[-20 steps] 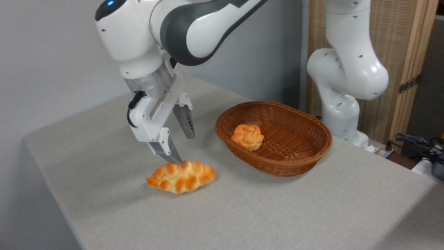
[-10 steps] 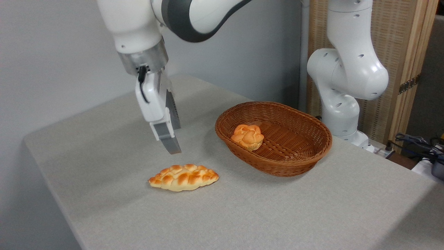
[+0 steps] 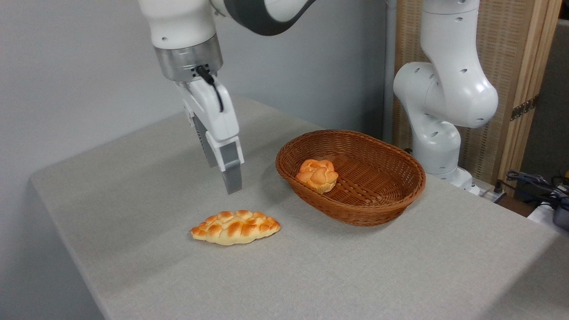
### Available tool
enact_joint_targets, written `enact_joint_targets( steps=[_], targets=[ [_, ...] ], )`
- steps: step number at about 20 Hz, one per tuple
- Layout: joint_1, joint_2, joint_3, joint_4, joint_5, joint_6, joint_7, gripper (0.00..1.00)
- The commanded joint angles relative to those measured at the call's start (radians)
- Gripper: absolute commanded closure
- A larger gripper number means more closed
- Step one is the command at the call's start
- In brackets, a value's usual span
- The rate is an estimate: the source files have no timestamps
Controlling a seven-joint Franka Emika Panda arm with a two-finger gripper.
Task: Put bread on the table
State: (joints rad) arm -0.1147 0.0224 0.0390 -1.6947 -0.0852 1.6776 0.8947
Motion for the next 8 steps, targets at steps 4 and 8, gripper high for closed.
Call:
enact_joint_targets(
  steps=[4, 8],
  targets=[
    [-0.006, -0.006, 0.007, 0.001, 0.067, 0.057, -0.169, 0.0],
    [-0.006, -0.007, 0.007, 0.004, 0.065, 0.06, -0.172, 0.0]
  ],
)
